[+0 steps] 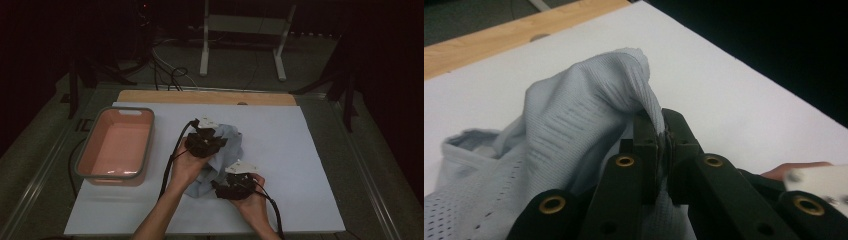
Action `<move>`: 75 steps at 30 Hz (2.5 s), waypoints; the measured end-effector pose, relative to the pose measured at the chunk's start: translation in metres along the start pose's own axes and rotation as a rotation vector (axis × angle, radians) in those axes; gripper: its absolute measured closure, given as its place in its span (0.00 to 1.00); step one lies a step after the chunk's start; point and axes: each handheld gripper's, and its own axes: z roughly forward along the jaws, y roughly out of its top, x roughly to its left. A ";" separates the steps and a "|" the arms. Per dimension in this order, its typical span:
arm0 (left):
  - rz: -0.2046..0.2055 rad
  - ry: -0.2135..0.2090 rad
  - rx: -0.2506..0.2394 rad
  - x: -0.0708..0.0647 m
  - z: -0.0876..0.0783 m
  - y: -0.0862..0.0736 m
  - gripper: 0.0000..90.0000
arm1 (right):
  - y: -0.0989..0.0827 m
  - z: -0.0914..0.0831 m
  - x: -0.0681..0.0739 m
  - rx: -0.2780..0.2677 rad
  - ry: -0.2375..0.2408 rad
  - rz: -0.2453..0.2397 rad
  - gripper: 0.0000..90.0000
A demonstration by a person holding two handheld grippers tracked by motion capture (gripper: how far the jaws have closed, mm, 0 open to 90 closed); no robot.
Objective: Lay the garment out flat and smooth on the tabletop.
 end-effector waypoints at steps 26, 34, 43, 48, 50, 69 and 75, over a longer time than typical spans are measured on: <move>-0.103 0.086 -0.072 0.041 -0.043 -0.012 0.97 | 0.008 0.027 -0.001 0.014 0.112 0.143 0.78; -0.103 0.067 -0.063 0.039 -0.035 -0.011 0.97 | 0.008 0.015 -0.024 -0.010 0.075 0.166 0.93; -0.095 0.038 -0.053 0.032 -0.022 -0.010 0.97 | 0.000 -0.006 -0.051 -0.033 0.010 0.174 0.93; -0.087 0.016 -0.041 0.026 -0.012 -0.008 0.97 | -0.004 -0.021 -0.069 -0.046 -0.027 0.176 0.94; -0.086 0.009 -0.038 0.024 -0.008 -0.007 0.97 | -0.005 -0.024 -0.071 -0.049 -0.032 0.178 0.94; -0.061 -0.068 -0.015 0.004 0.018 -0.005 0.97 | -0.008 -0.071 -0.106 -0.111 -0.169 0.154 0.94; -0.072 -0.078 -0.029 0.006 0.010 -0.010 0.97 | -0.006 -0.078 -0.103 -0.132 -0.167 0.121 0.94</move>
